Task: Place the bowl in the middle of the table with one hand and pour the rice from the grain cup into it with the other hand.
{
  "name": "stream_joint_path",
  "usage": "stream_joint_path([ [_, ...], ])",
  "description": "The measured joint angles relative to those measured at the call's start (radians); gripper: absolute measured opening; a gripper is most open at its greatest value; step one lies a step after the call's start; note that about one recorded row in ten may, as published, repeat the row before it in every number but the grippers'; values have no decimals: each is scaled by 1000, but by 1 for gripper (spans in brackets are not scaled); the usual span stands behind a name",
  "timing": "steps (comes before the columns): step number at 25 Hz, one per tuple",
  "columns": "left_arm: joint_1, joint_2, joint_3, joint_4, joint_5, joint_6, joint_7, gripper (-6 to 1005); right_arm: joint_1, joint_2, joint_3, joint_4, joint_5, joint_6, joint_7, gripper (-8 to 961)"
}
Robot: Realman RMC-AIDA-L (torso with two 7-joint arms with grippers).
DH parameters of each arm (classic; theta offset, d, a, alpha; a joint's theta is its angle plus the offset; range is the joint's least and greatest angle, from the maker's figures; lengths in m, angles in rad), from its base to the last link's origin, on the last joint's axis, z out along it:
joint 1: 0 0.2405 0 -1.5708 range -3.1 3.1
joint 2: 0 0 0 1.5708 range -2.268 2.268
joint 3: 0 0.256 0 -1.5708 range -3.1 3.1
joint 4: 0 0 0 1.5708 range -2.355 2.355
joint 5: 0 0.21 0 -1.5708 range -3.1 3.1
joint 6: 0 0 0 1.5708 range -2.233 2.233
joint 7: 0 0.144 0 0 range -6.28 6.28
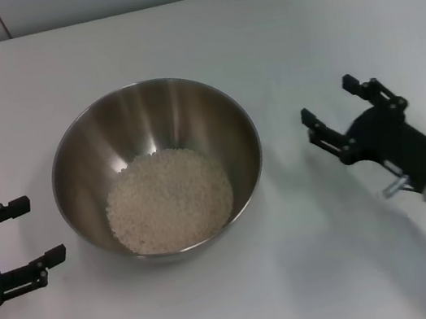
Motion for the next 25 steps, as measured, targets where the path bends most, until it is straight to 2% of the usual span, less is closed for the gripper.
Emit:
stream_joint_path([
  [1, 2, 0, 0, 0, 0, 0, 1, 836, -12, -29, 0, -23, -93, -76, 133, 801],
  [2, 2, 0, 0, 0, 0, 0, 1, 836, -12, -29, 0, -23, -93, -76, 133, 801],
  [3, 3, 1, 0, 0, 0, 0, 3, 836, -11, -50, 2, -83, -202, -191, 281, 801],
  [4, 3, 1, 0, 0, 0, 0, 3, 836, -11, -50, 2, -83, -202, -191, 281, 802],
  [7, 3, 2, 0, -5, 0, 1, 5, 835, 19, -57, 3, -218, -307, -374, 405, 802],
  [8, 3, 2, 0, -6, 0, 1, 5, 835, 60, -58, 2, -328, -376, -472, 470, 802],
  [10, 2, 2, 0, -7, 0, 1, 6, 835, 84, -57, 2, -377, -408, -503, 500, 802],
  [12, 0, 2, 0, -8, 0, 1, 6, 835, 147, -53, 0, -482, -472, -562, 577, 802],
  [13, 0, 2, 0, -8, 0, 1, 6, 835, 209, -45, -18, -574, -509, -600, 645, 802],
  [14, 0, 2, 0, -8, 0, 1, 6, 835, 209, -45, -18, -574, -509, -600, 645, 802],
  [16, -1, 2, 0, -8, 0, 1, 5, 835, 261, -33, -55, -650, -514, -619, 701, 802],
  [17, -3, 3, 2, -6, 0, 2, 2, 835, 286, -23, -83, -694, -512, -623, 729, 802],
  [18, -3, 3, 3, -5, 0, 2, 2, 835, 331, 1, -126, -777, -511, -624, 782, 802],
  [19, -3, 3, 3, -5, 0, 2, 2, 835, 331, 1, -126, -777, -511, -624, 782, 802],
  [20, -3, 3, 3, -3, 1, 2, 2, 835, 355, 16, -150, -825, -511, -625, 810, 802],
  [22, -3, 3, 3, -1, 6, 3, 2, 836, 382, 32, -188, -871, -510, -625, 843, 802],
  [25, -5, 1, 3, 1, 16, 4, 0, 836, 405, 34, -226, -881, -509, -622, 879, 801],
])
